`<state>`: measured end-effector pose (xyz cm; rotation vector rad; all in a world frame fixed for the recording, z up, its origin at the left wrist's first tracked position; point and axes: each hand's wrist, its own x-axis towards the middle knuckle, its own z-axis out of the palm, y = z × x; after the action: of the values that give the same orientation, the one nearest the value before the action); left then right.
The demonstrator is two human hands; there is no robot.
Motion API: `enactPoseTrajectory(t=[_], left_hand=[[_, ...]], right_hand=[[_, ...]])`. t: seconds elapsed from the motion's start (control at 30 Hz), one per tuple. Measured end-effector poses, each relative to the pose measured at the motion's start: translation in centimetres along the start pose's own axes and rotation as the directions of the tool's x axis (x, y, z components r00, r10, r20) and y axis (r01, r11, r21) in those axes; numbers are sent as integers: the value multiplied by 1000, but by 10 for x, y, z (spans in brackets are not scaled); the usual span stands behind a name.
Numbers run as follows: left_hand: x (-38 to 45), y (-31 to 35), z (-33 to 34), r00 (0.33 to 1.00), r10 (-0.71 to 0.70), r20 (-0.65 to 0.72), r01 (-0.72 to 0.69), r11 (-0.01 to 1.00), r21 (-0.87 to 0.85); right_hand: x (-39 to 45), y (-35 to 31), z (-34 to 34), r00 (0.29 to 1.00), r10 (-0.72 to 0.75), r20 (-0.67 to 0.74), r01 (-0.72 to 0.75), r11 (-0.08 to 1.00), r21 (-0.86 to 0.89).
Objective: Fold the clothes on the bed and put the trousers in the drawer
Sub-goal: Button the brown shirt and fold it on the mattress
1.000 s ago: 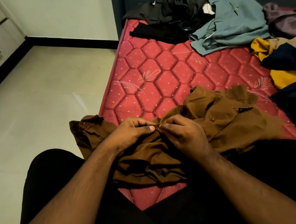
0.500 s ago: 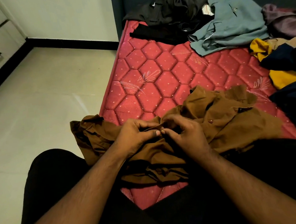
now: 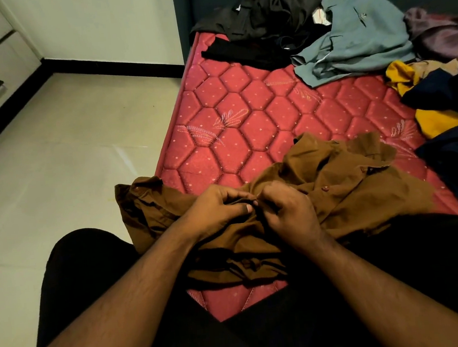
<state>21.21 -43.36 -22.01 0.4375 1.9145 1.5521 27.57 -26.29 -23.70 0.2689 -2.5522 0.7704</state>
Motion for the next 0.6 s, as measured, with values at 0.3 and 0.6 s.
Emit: enactPoseTrajectory(t=[0.3,0.6], left_hand=[[-17,8,-50,990,5,-139,82,785,614],[-4,56,-31,973,166,-162,56,509,859]], right_hand=[[13,21,-31,831,257,493,-260,963,-65],[7,17,-33,932,147,332,-115,987,-112]])
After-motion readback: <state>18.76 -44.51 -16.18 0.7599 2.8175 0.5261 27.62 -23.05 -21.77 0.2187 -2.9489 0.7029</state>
